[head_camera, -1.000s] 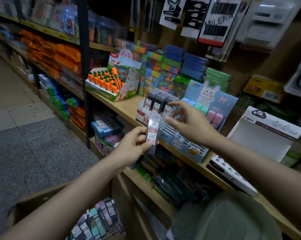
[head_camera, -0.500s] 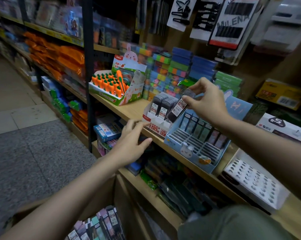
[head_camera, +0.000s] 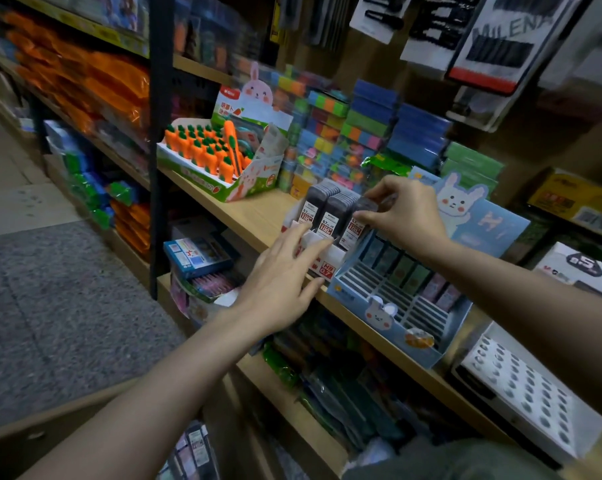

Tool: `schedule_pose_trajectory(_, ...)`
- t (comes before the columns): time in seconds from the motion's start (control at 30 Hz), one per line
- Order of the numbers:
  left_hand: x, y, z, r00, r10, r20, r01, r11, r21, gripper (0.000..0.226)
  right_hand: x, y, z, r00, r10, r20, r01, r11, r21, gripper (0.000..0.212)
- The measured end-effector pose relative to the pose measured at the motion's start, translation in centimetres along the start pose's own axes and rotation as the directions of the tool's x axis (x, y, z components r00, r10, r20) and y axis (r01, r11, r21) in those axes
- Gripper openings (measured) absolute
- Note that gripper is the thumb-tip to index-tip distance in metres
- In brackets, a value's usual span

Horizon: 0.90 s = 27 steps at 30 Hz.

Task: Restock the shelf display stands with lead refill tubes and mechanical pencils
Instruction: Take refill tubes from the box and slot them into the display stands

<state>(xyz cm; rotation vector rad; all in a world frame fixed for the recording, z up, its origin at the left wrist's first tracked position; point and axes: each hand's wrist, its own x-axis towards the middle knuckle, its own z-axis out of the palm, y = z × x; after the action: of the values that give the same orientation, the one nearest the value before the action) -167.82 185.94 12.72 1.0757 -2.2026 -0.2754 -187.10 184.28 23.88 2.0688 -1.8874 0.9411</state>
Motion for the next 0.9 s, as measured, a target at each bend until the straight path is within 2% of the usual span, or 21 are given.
schedule_pose_trajectory(0.27,-0.3,-0.1,0.4,1.0,0.012,0.007,-0.012,1.0,-0.002,0.066,-0.3,0.4,0.9,0.99,-0.143,0.018,0.144,0.978,-0.152,0.03)
schedule_pose_trajectory(0.47,-0.8,0.1,0.4,0.998,0.021,0.053,-0.02,1.0,-0.022,0.073,-0.9,0.2,0.5,0.991,-0.131,0.04,0.136,0.972,-0.194,0.035)
schedule_pose_trajectory(0.57,-1.8,0.2,0.3,0.996,0.061,0.067,-0.056,0.996,-0.07,0.074,-1.8,-0.6,-0.4,0.997,-0.07,-0.036,0.067,0.994,-0.085,0.039)
schedule_pose_trajectory(0.63,-3.1,0.0,0.4,0.995,0.062,0.074,-0.051,0.989,-0.136,0.071,-3.3,-2.0,-0.8,0.992,-0.037,-0.117,0.046,0.996,0.076,0.026)
schedule_pose_trajectory(0.7,-4.8,-0.3,0.6,0.995,0.01,0.1,0.016,0.968,-0.25,0.062,-6.1,-3.7,-0.1,0.994,-0.032,-0.109,0.059,0.965,0.255,0.014)
schedule_pose_trajectory(0.8,-8.6,-1.7,0.9,0.965,-0.202,0.169,0.253,0.887,-0.387,0.039,-11.6,-6.6,2.6,0.99,-0.127,0.054,0.093,0.901,0.423,0.008)
schedule_pose_trajectory(0.87,-11.8,-3.1,0.8,0.887,-0.399,0.232,0.461,0.758,-0.461,0.023,-15.2,-8.2,5.0,0.948,-0.219,0.231,0.089,0.88,0.467,0.013)
schedule_pose_trajectory(0.9,-13.9,-4.0,0.8,0.823,-0.502,0.267,0.565,0.674,-0.476,0.019,-17.0,-8.9,6.5,0.904,-0.264,0.336,0.083,0.88,0.467,0.015)
